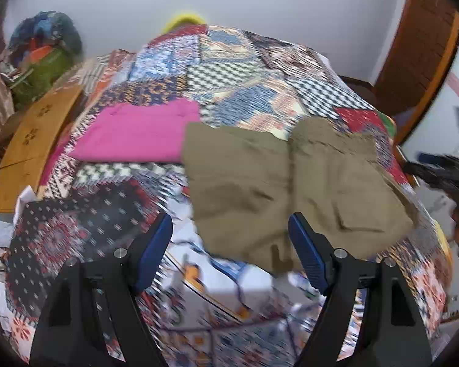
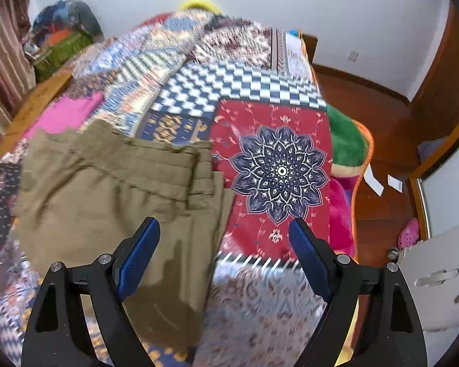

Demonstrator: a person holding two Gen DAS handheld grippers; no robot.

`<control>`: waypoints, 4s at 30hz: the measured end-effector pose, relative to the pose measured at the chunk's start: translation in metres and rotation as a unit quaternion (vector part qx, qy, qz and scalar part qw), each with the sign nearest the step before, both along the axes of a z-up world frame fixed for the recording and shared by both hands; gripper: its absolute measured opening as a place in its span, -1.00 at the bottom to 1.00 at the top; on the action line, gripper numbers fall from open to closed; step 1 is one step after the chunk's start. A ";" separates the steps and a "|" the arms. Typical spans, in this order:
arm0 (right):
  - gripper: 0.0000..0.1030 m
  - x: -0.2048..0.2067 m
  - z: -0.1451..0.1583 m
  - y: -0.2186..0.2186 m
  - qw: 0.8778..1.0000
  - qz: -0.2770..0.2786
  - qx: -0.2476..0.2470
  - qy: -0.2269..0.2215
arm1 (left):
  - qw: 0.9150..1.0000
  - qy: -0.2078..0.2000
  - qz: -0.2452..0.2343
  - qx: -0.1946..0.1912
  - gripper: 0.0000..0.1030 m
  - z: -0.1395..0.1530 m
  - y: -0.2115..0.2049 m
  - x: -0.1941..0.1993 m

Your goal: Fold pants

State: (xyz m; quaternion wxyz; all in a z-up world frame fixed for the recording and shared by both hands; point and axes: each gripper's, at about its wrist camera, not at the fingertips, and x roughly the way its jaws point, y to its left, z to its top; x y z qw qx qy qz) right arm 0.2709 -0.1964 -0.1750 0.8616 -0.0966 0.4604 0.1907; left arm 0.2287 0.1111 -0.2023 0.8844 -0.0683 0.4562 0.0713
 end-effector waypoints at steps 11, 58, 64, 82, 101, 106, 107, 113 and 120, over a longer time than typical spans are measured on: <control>0.64 -0.039 -0.048 0.024 0.998 0.019 0.013 0.067 | 0.996 0.077 0.039 0.037 0.54 -0.074 0.031 0.030; 0.66 -0.064 -0.016 -0.017 0.996 -0.037 0.077 0.032 | 0.998 0.014 0.000 -0.064 0.90 -0.009 -0.004 0.014; 0.66 -0.068 -0.019 -0.016 0.997 -0.035 0.067 0.030 | 0.997 0.036 -0.015 -0.073 0.90 -0.027 -0.033 0.000; 0.74 -0.033 -0.065 -0.006 0.992 -0.033 0.077 0.090 | 0.984 0.076 0.042 -0.156 0.99 -0.069 -0.026 0.045; -0.13 -0.016 -0.068 0.009 0.986 -0.013 0.124 0.112 | 0.994 0.036 -0.018 -0.106 -0.04 -0.053 -0.052 0.062; -0.30 -0.027 -0.057 0.000 0.983 -0.007 0.136 0.124 | 0.992 0.030 -0.023 -0.117 -0.20 -0.047 -0.049 0.042; -0.26 -0.028 -0.056 -0.001 0.982 -0.005 0.136 0.127 | 0.992 0.031 -0.023 -0.123 -0.20 -0.047 -0.048 0.037; 0.13 -0.019 -0.074 -0.007 0.973 -0.009 0.154 0.169 | 0.989 0.047 -0.028 -0.135 0.02 -0.055 -0.046 0.033; 0.22 -0.011 -0.075 0.001 0.976 -0.001 0.142 0.162 | 0.989 0.050 -0.038 -0.132 0.24 -0.060 -0.052 0.046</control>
